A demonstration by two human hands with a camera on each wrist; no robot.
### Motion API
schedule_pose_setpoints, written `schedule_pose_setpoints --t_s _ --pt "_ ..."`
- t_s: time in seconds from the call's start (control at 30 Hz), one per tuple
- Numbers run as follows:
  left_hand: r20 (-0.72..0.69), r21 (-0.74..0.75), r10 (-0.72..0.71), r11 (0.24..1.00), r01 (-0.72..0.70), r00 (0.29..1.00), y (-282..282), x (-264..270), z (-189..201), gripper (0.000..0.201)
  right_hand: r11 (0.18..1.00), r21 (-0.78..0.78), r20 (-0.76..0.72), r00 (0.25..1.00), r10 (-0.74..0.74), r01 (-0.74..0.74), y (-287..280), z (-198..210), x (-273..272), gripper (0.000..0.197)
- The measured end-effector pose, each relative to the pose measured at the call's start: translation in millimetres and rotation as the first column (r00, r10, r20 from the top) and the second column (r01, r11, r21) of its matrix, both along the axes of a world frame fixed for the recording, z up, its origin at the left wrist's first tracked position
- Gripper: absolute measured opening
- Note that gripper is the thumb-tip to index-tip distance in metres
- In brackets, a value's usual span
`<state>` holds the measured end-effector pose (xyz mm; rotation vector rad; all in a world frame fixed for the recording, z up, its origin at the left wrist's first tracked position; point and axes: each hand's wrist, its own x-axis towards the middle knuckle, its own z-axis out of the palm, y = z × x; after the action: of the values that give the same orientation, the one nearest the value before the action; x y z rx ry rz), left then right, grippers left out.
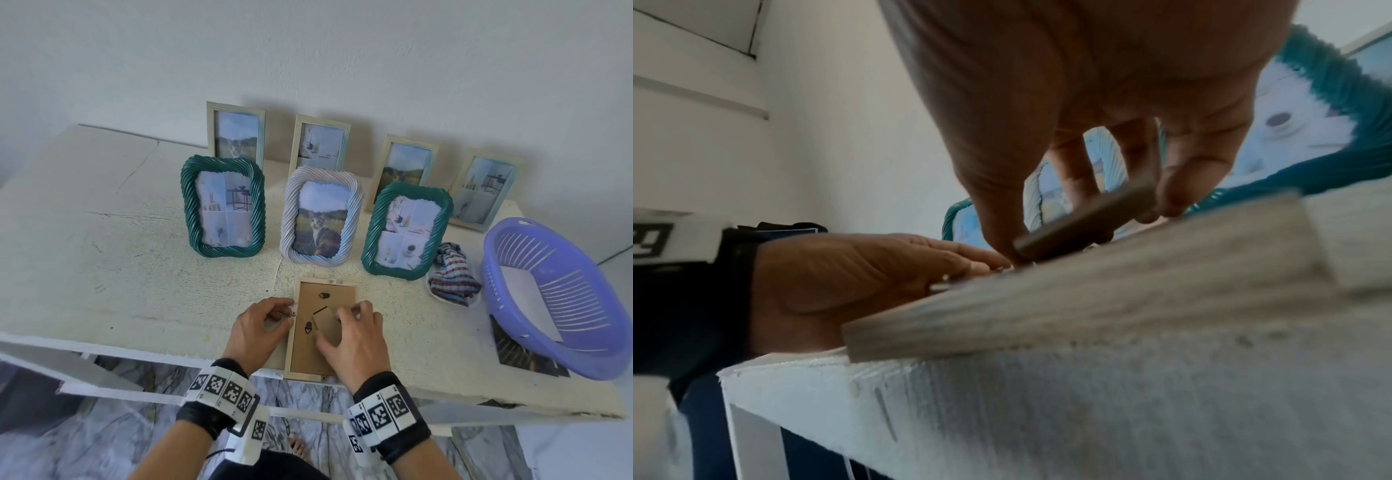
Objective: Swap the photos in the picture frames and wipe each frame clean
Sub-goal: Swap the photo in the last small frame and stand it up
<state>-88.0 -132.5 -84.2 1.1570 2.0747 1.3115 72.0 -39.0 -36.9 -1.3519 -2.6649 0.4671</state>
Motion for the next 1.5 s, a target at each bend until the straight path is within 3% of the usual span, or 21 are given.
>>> schedule_pose_setpoints --t_s 0.17,0.37,0.57,0.67,0.97,1.1,1.37,1.5 --pt "-0.022 0.007 -0.003 1.000 0.003 1.000 1 -1 -4 0.027 0.998 0.034 0.048 0.998 0.048 -0.049 4 -7 4 0.053" --pt "-0.031 0.010 0.004 1.000 -0.004 1.000 1 -1 -6 0.029 0.970 -0.224 -0.262 0.965 0.033 -0.094 41 -12 34 0.022" --pt "-0.036 0.029 0.002 1.000 -0.001 0.999 0 1 -6 0.031 0.913 -0.333 -0.269 0.952 0.149 -0.237 71 -15 41 0.018" --pt "-0.068 0.054 -0.002 0.999 0.006 0.998 -1 2 -7 0.041 0.881 -0.384 -0.245 0.951 0.190 -0.275 81 -12 40 0.013" --pt "-0.240 0.060 -0.025 0.997 0.041 0.971 -1 4 -10 0.038 0.901 -0.303 -0.221 0.942 0.251 -0.311 84 -16 26 0.020" --pt "-0.339 0.023 -0.113 0.991 0.128 0.934 1 2 -11 0.034 0.902 -0.295 -0.240 0.938 0.249 -0.315 83 -18 27 0.021" --pt "-0.260 0.066 -0.124 0.987 0.146 0.958 2 -1 -9 0.035 0.900 -0.295 -0.226 0.939 0.259 -0.320 85 -17 26 0.021" --pt "-0.211 0.059 -0.108 0.991 0.123 0.971 1 -1 -10 0.046 0.921 -0.240 -0.128 0.951 0.282 -0.306 87 -9 20 0.019"
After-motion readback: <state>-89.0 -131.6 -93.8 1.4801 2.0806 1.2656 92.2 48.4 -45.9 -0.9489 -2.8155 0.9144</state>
